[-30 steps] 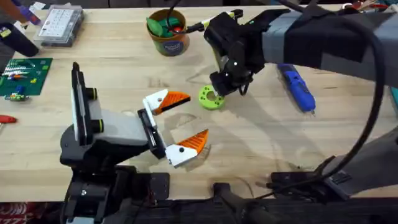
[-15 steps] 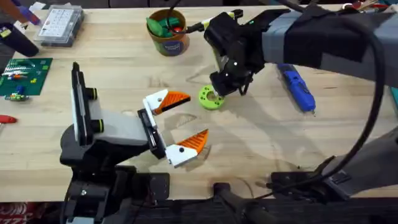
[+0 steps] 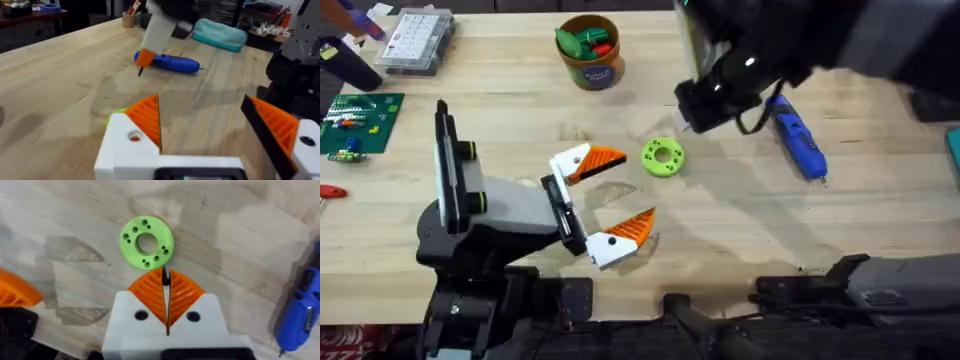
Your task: Pick up the gripper from the table and insert it into the empty holder that is missing its gripper. Then pick up a screw, insert it into the mounting hole, and use the screwdriver to tighten it. Finally, clean up the table by picking up the vegetable and placing it into the bucket.
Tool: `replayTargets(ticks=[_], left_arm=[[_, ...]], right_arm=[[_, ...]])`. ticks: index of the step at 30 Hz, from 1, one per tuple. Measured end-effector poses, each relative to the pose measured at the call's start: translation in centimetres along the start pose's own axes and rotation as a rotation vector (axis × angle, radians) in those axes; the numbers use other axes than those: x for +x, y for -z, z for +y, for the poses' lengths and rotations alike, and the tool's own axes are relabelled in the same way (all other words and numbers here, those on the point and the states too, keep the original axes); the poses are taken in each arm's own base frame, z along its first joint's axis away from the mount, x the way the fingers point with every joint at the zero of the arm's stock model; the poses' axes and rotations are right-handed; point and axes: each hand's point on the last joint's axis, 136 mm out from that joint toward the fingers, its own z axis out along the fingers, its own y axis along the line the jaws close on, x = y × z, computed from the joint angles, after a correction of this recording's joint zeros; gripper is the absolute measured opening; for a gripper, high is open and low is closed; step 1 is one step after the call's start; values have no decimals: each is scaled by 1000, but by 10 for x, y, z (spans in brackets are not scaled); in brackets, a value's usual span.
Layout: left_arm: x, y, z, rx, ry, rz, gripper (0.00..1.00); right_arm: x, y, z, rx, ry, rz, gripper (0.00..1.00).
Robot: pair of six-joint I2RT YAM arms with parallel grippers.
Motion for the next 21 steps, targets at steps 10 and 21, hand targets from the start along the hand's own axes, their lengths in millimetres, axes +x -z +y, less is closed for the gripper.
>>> replayTargets(ticks=[10,21], left_arm=[[0,0,0,0,0,0,990],[0,0,0,0,0,0,990]], right_arm=[[6,48,-2,2,37,9,3],[-9,122,36,-50,225,-85,3]])
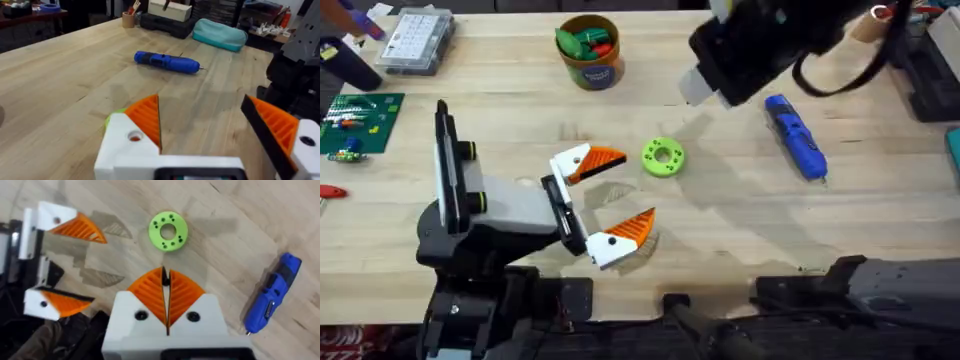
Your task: Pick up the gripper from the table and insert it into the empty holder that is missing its gripper. Then pick up a screw, insert it into the mounting hole, and use the screwdriver to tighten it. Finally, clean up the table by picking up the vegetable and placing it into the bucket.
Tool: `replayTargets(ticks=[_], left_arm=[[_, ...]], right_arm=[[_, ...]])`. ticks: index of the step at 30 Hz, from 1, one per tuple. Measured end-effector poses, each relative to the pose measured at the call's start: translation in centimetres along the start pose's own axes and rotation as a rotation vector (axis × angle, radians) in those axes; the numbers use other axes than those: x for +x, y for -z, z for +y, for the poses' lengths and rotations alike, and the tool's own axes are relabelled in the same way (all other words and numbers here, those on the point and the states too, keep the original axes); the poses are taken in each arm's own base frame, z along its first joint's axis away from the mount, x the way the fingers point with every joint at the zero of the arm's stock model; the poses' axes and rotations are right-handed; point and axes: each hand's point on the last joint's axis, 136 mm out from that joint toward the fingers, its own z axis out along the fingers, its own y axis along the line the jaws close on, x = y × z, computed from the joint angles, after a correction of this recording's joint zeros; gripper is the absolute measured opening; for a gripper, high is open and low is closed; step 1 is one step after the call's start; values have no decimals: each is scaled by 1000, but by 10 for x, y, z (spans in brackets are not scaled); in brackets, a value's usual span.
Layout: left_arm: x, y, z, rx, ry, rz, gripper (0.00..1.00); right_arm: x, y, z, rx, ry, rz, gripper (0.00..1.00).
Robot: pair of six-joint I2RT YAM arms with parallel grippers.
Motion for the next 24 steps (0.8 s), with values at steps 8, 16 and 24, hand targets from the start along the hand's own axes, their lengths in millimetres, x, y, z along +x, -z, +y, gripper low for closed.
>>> replayTargets(ticks=[8,16,24], left_arm=[[0,0,0,0,0,0,990],[0,0,0,0,0,0,990],[0,0,0,0,0,0,990]], right_arm=[[-34,6,46,-88,185,-12,3],[-30,-12,89,-141,389,34,3],[-23,-10,113,-174,530,27,3]])
